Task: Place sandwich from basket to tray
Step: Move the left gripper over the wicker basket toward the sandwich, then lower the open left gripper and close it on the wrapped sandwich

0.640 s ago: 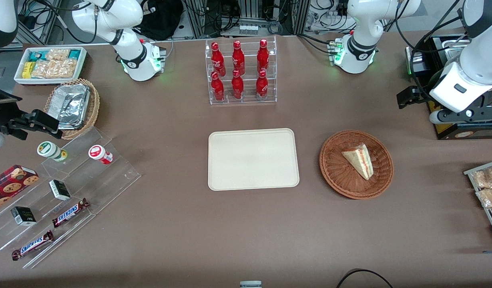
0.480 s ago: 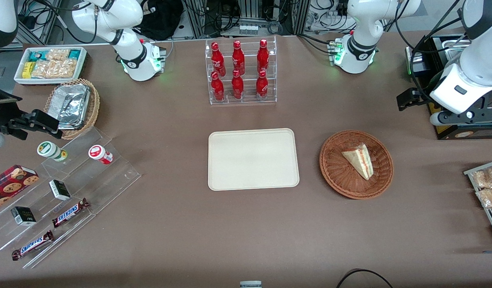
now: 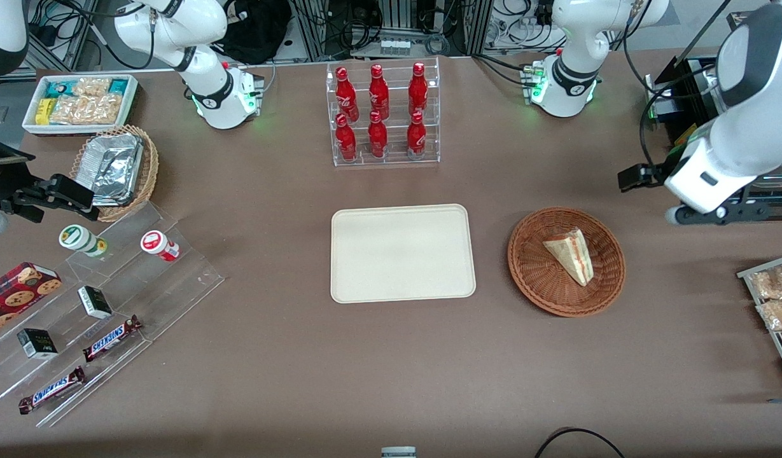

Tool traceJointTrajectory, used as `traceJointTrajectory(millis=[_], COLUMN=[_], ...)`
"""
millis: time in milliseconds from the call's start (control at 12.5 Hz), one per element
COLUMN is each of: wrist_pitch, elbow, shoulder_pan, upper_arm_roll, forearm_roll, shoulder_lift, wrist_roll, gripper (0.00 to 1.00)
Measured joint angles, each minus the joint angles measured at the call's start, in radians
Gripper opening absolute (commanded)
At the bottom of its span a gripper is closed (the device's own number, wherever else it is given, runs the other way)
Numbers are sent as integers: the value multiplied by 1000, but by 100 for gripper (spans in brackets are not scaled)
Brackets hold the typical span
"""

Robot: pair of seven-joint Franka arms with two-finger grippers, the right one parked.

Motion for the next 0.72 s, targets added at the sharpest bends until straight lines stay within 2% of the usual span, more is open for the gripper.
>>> traceJointTrajectory(millis=[720], wrist_pitch=[431], elbow=[-297], shoulder_pan=[-3], upper_arm_roll=[-2], forearm_roll=[0], shoulder_lift=[52], wrist_roll=[-51], gripper=[100])
